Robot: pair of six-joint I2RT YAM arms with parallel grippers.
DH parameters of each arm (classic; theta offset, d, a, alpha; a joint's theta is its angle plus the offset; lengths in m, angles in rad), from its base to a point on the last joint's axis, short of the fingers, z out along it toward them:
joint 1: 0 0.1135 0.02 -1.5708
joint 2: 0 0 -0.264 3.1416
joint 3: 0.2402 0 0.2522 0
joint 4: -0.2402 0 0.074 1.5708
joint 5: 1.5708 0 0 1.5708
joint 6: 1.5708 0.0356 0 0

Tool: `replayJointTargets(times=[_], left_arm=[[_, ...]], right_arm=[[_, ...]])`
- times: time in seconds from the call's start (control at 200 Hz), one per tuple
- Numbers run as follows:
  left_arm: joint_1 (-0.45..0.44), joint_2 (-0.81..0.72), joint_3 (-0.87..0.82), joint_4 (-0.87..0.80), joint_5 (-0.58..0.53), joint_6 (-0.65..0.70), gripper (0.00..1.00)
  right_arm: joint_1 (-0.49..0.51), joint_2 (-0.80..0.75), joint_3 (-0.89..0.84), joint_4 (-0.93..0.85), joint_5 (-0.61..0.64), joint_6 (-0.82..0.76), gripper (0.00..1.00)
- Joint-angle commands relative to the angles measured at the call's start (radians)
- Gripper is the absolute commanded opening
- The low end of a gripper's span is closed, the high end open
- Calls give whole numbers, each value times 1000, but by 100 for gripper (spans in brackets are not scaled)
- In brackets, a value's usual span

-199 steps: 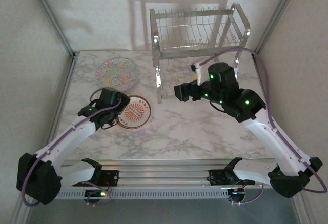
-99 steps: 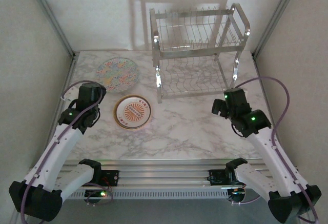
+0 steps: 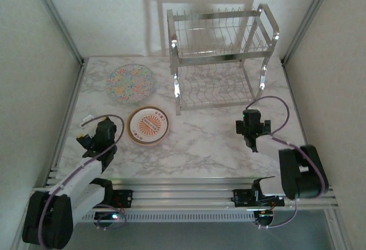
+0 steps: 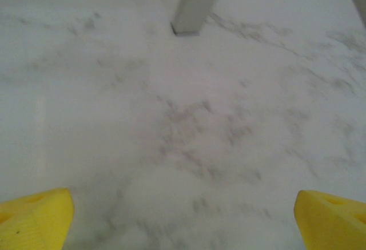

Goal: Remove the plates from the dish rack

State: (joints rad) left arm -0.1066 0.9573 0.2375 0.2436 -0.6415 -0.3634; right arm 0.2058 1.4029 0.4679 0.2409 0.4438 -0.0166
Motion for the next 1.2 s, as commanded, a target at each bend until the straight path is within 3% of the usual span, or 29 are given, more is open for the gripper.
replayJointTargets(times=[0.0, 0.21, 0.3, 0.42, 0.486, 0.531, 0.626, 0.776, 0.836, 0.936, 1.196], left_arm=[[41, 72, -58, 390, 106, 112, 100], [120, 251, -53, 694, 272, 178, 99], [153, 317, -53, 815, 333, 188, 99], [180, 414, -52, 964, 375, 186, 100], [185, 476, -55, 1048, 387, 196, 99], [178, 471, -31, 984, 391, 200, 100], [168, 481, -41, 1011, 403, 218, 100], [154, 601, -142, 1338, 425, 250, 99], [155, 561, -111, 1204, 421, 235, 100], [142, 576, -57, 1126, 415, 255, 99], [116, 585, -40, 1118, 399, 287, 99]], right_arm=[[-26, 65, 62, 315, -106, -36, 99], [-102, 106, -5, 477, -249, 37, 99], [-112, 161, -136, 759, -280, 24, 99], [-116, 145, -85, 626, -229, 61, 99], [-117, 150, -94, 655, -230, 57, 99], [-116, 142, -89, 634, -230, 59, 99], [-117, 142, -90, 633, -230, 60, 99], [-116, 145, -91, 643, -230, 58, 99], [-117, 143, -90, 639, -230, 59, 99], [-116, 144, -91, 640, -231, 58, 99], [-118, 143, -90, 639, -230, 58, 99]])
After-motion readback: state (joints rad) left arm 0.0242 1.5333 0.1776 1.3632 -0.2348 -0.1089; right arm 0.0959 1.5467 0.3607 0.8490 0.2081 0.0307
